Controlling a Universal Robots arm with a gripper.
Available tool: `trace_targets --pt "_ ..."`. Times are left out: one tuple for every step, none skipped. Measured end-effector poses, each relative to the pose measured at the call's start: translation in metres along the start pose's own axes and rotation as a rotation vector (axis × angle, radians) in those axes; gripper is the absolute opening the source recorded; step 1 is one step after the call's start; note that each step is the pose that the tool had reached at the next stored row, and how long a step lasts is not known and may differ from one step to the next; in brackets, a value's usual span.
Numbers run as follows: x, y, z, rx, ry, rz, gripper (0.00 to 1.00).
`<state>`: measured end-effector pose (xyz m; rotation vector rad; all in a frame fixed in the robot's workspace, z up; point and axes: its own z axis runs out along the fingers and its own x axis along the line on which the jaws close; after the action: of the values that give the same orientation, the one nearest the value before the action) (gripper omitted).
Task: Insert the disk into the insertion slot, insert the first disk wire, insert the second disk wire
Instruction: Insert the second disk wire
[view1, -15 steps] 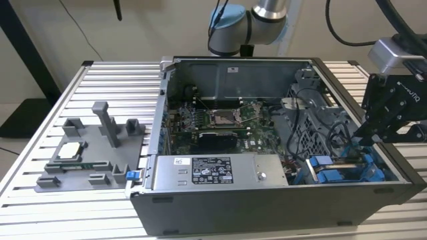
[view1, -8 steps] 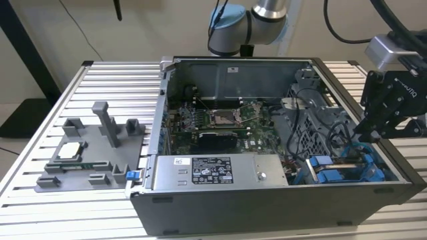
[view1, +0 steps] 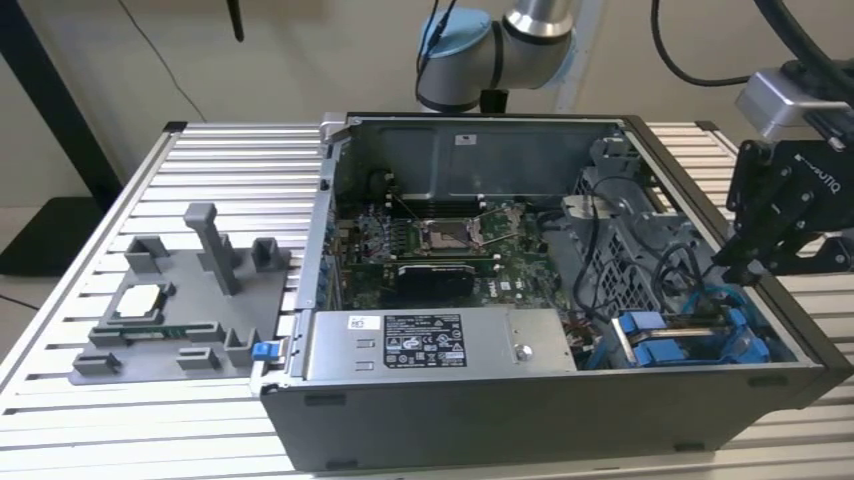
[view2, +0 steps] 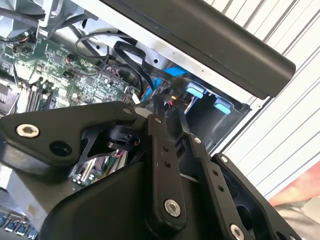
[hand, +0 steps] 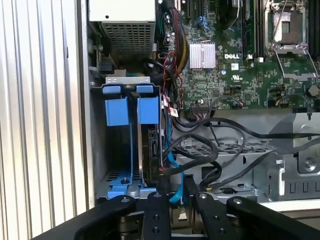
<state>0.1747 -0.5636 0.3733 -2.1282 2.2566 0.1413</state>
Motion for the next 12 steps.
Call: trace_targets --pt "-0.0001 -0.0009 0.0000 0.0003 -0.0001 -0.001 1.00" --pt "-0.0002 -0.0019 -0.0001 0.0008 0.0000 -0.002 1.00" --pt "-0.0004 -0.0029 -0.0001 0.0011 0.0000 -0.003 1.00" --pt "-0.0005 -0.0040 -0.0001 0.0013 -0.0001 -0.004 1.00" --pt "-0.0006 -0.0051 -0.0002 0.0015 0.0000 -0.005 1.00" --pt "-0.0007 -0.0063 -0.0002 0.0017 0.0000 -0.007 1.00" --pt "-0.0008 -0.0075 -0.0002 0.0017 0.0000 -0.008 1.00" --pt "-0.0009 -0.0088 -0.0003 0.0018 0.0001 -0.009 1.00" --pt "-0.0010 -0.0101 -0.0003 0.0017 0.0002 -0.011 1.00" --pt "-0.0011 -0.0114 -0.0004 0.0015 0.0003 -0.014 1.00" --pt "-0.0012 -0.0126 -0.0004 0.0011 0.0003 -0.018 1.00" --pt "-0.0012 -0.0137 -0.0005 0.0007 0.0006 -0.023 1.00"
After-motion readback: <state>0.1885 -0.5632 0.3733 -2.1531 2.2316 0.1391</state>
